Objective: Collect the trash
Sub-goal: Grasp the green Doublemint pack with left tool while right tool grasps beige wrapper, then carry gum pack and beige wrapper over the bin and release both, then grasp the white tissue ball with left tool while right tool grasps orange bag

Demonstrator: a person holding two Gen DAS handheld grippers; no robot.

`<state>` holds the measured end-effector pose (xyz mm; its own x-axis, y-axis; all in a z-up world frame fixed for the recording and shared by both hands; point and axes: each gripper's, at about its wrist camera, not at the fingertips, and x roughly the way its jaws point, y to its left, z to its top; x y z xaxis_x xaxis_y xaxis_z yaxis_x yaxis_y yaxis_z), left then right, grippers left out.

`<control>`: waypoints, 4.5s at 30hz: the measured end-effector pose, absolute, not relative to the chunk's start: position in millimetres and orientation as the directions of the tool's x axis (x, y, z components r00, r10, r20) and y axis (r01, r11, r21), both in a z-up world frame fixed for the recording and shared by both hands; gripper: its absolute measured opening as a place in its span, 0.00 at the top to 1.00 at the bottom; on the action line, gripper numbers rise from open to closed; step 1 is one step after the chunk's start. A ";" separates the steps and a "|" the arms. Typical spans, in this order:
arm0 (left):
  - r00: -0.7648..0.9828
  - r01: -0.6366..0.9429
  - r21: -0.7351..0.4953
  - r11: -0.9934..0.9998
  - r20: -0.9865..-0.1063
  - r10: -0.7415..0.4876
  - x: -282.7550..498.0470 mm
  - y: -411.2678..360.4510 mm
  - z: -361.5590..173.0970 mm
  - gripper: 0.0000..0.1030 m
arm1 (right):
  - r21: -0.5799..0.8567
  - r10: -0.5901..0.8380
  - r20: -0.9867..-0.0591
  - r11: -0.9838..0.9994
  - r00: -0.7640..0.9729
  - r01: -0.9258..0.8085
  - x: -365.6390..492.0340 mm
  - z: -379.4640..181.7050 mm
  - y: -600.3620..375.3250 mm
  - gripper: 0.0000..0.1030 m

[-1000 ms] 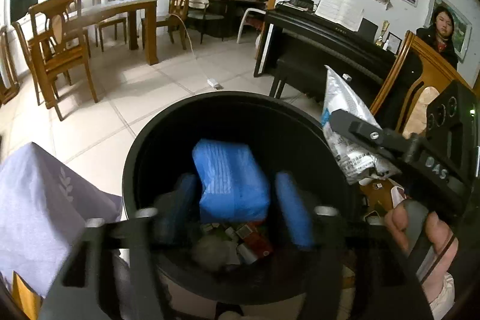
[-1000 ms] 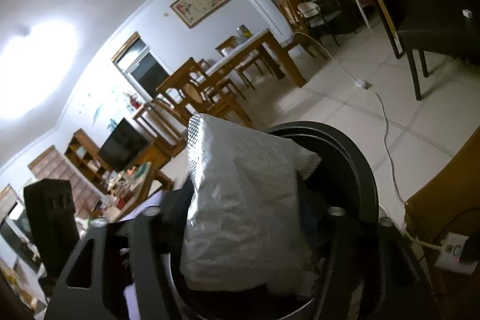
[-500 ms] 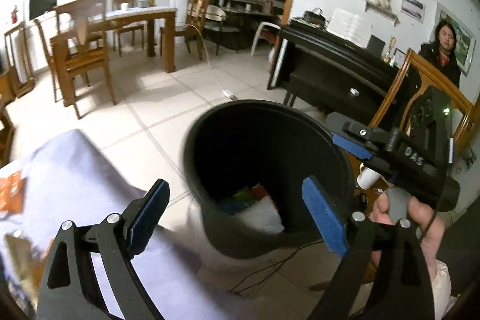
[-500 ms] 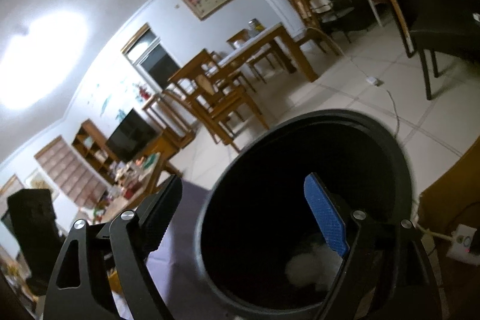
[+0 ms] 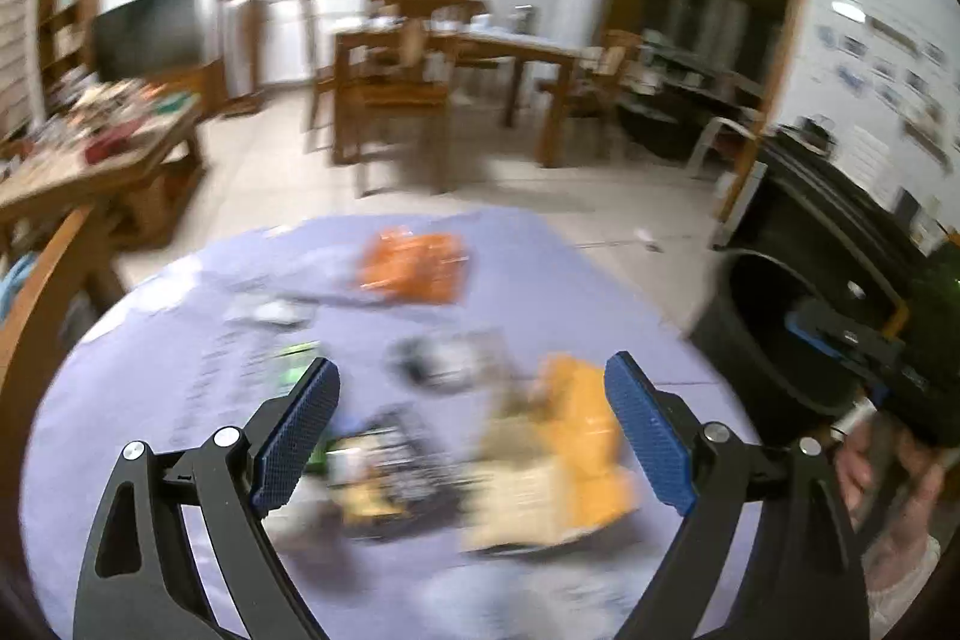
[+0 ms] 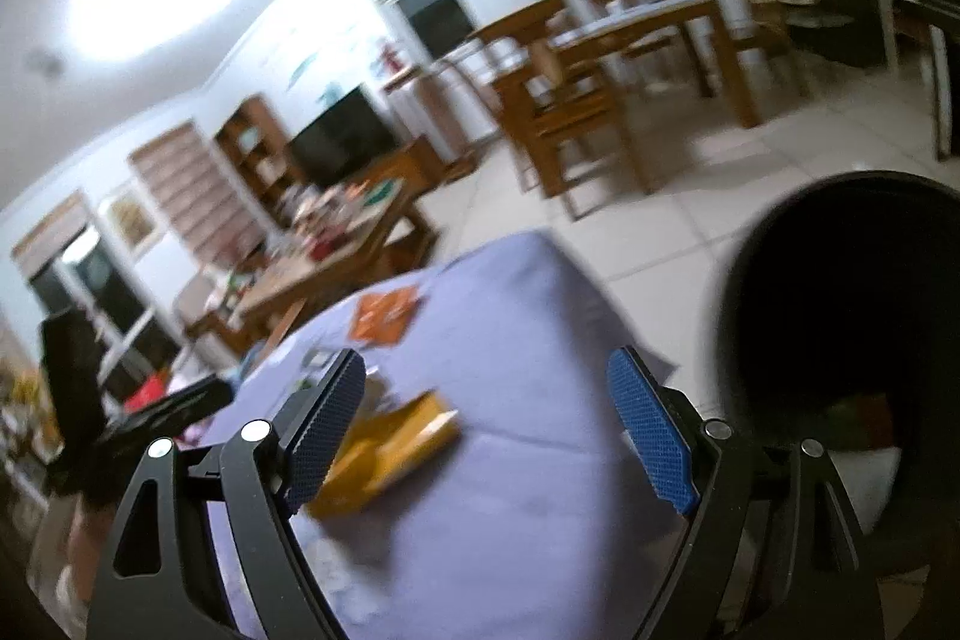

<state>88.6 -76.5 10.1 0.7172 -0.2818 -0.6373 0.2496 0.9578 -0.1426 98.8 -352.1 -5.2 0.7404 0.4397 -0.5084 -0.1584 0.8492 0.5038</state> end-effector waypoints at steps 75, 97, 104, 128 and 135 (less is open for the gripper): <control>0.340 0.747 -0.296 0.595 -0.600 -0.725 105.9 -367.1 -10.8 0.70 | 0.585 0.088 -0.426 0.786 0.900 0.200 5.6 -58.9 -609.8 0.69; 0.378 0.723 -0.249 0.644 -0.638 -0.671 101.8 -381.1 -12.8 0.22 | 0.644 0.103 -0.407 0.737 0.907 0.206 21.3 -73.6 -619.3 0.34; 0.406 0.702 -0.257 0.664 -0.622 -0.670 90.8 -333.9 4.3 0.22 | 0.636 0.136 -0.415 0.750 0.900 0.181 26.0 -67.3 -592.0 0.34; 0.624 0.206 -0.212 0.955 -0.723 -0.295 83.9 -21.5 -37.0 0.23 | 0.475 0.475 -0.551 0.855 0.686 -0.210 121.8 -8.2 -276.1 0.27; 0.579 0.232 -0.222 0.947 -0.751 -0.318 107.7 -8.3 -68.8 0.50 | 0.410 0.473 -0.627 0.876 0.619 -0.254 181.3 2.3 -204.7 0.19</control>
<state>107.7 -8.3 -68.8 0.5793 -0.3180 -0.7505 0.2325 0.9470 -0.2218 181.3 -204.7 2.3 0.6187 0.4734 -0.6270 -0.2543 0.8758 0.4103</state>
